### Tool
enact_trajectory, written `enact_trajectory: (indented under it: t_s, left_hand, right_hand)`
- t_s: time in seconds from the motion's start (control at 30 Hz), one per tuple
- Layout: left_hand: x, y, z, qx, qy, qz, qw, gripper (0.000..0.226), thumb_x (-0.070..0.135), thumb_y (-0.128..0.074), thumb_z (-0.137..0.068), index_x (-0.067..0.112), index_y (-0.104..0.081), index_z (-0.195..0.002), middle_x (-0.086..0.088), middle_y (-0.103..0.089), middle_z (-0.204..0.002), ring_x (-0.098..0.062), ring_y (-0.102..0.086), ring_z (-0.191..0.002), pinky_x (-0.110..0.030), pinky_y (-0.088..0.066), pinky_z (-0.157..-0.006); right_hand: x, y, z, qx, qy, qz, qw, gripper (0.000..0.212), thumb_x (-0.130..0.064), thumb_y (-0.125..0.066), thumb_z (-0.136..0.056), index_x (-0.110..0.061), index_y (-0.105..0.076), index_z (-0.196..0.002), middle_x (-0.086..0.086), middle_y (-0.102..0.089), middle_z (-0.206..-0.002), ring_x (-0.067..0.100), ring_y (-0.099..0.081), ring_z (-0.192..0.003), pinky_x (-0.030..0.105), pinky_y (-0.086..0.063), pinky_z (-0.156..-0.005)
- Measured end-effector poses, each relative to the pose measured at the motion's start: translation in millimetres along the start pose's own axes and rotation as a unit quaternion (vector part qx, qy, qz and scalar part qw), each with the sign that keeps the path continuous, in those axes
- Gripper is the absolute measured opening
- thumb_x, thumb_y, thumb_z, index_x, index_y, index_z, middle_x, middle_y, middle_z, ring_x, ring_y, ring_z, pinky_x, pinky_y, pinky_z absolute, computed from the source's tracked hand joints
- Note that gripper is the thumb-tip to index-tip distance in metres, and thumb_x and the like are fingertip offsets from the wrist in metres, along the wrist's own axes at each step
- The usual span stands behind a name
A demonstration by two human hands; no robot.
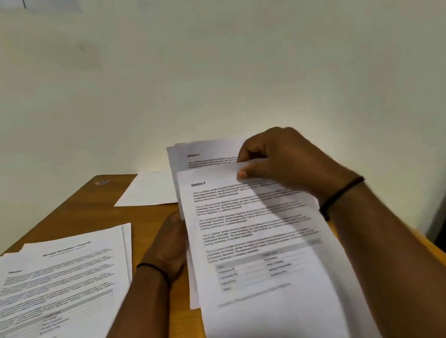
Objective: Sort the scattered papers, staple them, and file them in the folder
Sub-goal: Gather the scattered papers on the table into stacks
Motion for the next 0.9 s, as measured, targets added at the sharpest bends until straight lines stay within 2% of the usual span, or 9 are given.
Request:
enact_trajectory:
  t_s: [0.07, 0.2, 0.33, 0.4, 0.47, 0.57, 0.73, 0.83, 0.9]
  left_hand:
    - [5.1, -11.4, 3.6, -0.042, 0.005, 0.014, 0.999, 0.059, 0.0, -0.041, -0.097, 0.019, -0.073, -0.052, 0.003, -0.064, -0.052, -0.007, -0.062, -0.046, -0.018, -0.05, -0.045]
    - [-8.8, 5.0, -9.7, -0.013, 0.044, 0.024, 0.999, 0.029, 0.008, -0.053, -0.099, 0.007, -0.057, -0.07, 0.005, -0.06, -0.051, -0.01, -0.055, -0.048, -0.016, -0.048, -0.047]
    - [-10.9, 3.3, -5.5, -0.007, 0.109, 0.087, 0.99, 0.043, 0.008, -0.047, -0.098, 0.006, -0.068, -0.061, -0.002, -0.06, -0.053, -0.016, -0.056, -0.048, -0.019, -0.05, -0.044]
    - [-6.6, -5.7, -1.0, -0.074, 0.155, 0.172, 0.97, 0.017, 0.02, -0.07, -0.086, 0.008, -0.076, -0.076, -0.008, -0.068, -0.069, -0.018, -0.066, -0.057, -0.026, -0.057, -0.052]
    - [-7.1, -4.6, -3.1, -0.102, 0.192, 0.209, 0.953, 0.046, 0.044, -0.082, -0.074, 0.01, -0.075, -0.105, -0.012, -0.072, -0.096, -0.027, -0.072, -0.081, -0.037, -0.061, -0.067]
    - [-10.8, -1.1, -8.1, -0.113, 0.2, 0.256, 0.939, 0.084, 0.076, -0.056, -0.076, 0.017, -0.06, -0.136, -0.016, -0.061, -0.135, -0.037, -0.063, -0.115, -0.049, -0.057, -0.085]
    - [-20.0, 2.1, -9.1, -0.033, 0.134, 0.075, 0.988, 0.034, 0.017, -0.067, -0.092, 0.007, -0.064, -0.125, -0.02, -0.066, -0.125, -0.042, -0.065, -0.111, -0.052, -0.057, -0.089]
    - [-25.0, 13.9, -13.9, 0.092, 0.1, -0.04, 0.99, 0.024, 0.01, -0.06, -0.097, 0.005, -0.065, -0.12, -0.018, -0.071, -0.114, -0.037, -0.071, -0.099, -0.048, -0.06, -0.084]
    - [-28.0, 23.3, -16.5, 0.16, 0.089, -0.095, 0.979, 0.019, 0.009, -0.059, -0.098, 0.008, -0.065, -0.116, -0.015, -0.073, -0.11, -0.033, -0.072, -0.091, -0.043, -0.061, -0.075]
  right_hand:
    - [16.9, -15.3, -7.4, 0.03, -0.025, 0.012, 0.999, 0.016, -0.036, -0.083, -0.075, -0.025, -0.072, -0.08, -0.011, -0.068, -0.075, 0.007, -0.063, -0.074, 0.035, -0.054, -0.072]
    - [35.2, -35.2, -12.9, 0.126, -0.025, 0.087, 0.988, 0.022, -0.045, -0.083, -0.071, -0.029, -0.069, -0.076, -0.011, -0.065, -0.099, 0.015, -0.057, -0.099, 0.032, -0.038, -0.08]
    - [44.4, -40.7, -16.6, 0.141, -0.028, 0.096, 0.985, 0.025, -0.044, -0.084, -0.069, -0.029, -0.064, -0.072, -0.012, -0.064, -0.121, 0.015, -0.052, -0.119, 0.036, -0.026, -0.094]
    - [47.1, -40.0, -18.0, 0.13, -0.032, 0.094, 0.987, 0.026, -0.042, -0.082, -0.072, -0.03, -0.059, -0.07, -0.014, -0.069, -0.088, 0.014, -0.06, -0.094, 0.037, -0.03, -0.089]
    - [51.3, -41.1, -20.5, 0.137, -0.038, 0.089, 0.986, 0.025, -0.04, -0.081, -0.076, -0.029, -0.059, -0.075, -0.013, -0.066, -0.077, 0.012, -0.058, -0.083, 0.037, -0.029, -0.088]
    - [56.2, -47.9, -21.0, 0.166, -0.03, 0.08, 0.982, 0.029, -0.034, -0.08, -0.077, -0.03, -0.053, -0.085, -0.011, -0.064, -0.079, 0.012, -0.057, -0.08, 0.034, -0.027, -0.087]
    - [64.2, -61.7, -21.4, 0.222, 0.016, 0.094, 0.97, 0.03, -0.033, -0.078, -0.078, -0.027, -0.058, -0.099, -0.009, -0.066, -0.092, 0.016, -0.058, -0.089, 0.035, -0.033, -0.084]
    - [90.4, -70.7, -10.0, 0.359, -0.016, 0.107, 0.927, 0.014, -0.024, -0.067, -0.089, -0.019, -0.066, -0.103, -0.001, -0.067, -0.108, 0.022, -0.059, -0.099, 0.034, -0.038, -0.082]
    - [119.9, -83.3, -0.7, 0.324, -0.108, 0.09, 0.936, 0.026, -0.023, -0.063, -0.093, -0.014, -0.063, -0.117, 0.006, -0.063, -0.125, 0.028, -0.058, -0.114, 0.036, -0.043, -0.094]
Point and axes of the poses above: each hand's wrist, its own z-axis away from the middle knuckle, its own y-axis out of the back of the hand, x = y × z, the point moved 2 cm from there along -z, towards the middle knuckle
